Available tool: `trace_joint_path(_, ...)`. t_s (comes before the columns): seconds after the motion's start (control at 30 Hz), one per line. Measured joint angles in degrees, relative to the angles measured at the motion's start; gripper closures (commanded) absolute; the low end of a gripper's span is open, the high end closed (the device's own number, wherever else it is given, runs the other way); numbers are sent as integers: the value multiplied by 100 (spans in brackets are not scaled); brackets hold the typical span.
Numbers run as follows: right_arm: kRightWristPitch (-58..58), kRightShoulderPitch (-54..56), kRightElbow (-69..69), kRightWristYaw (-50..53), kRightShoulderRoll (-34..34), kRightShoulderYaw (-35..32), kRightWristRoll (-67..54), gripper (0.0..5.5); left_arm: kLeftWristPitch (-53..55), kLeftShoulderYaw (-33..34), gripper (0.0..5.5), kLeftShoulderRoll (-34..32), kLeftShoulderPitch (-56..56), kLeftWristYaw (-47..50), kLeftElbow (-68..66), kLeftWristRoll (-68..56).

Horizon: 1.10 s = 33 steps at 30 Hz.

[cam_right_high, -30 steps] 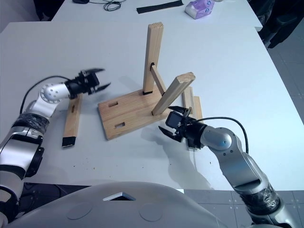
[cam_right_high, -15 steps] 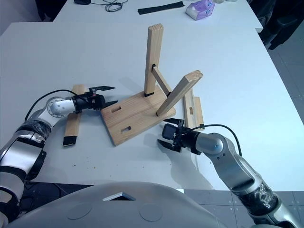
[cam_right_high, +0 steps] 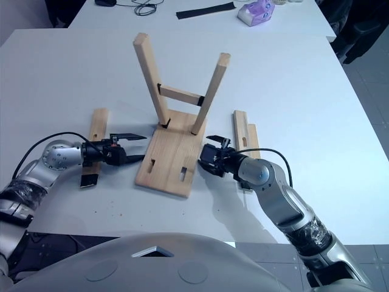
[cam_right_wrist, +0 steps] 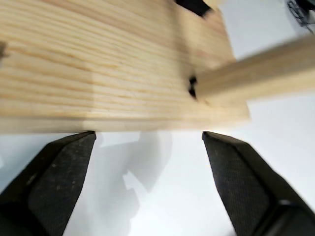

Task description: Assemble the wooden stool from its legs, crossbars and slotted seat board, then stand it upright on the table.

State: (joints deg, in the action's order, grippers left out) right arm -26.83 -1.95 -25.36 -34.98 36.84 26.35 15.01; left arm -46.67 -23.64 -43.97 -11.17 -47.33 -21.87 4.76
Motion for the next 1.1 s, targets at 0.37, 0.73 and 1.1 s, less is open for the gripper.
trace_joint_path(0.37,212,2,65,22,116,-107,129,151,447,187,256,161,245,-15,447,65)
trace_joint_path(0.73,218,-138,-50,-18,104,-81,126,151,693,426,256,210,322,30,515,146)
trace_joint_path(1.1,185,-225,-108,-110,101,-271,-32,151,760,522,256,274,387,-31,608,28)
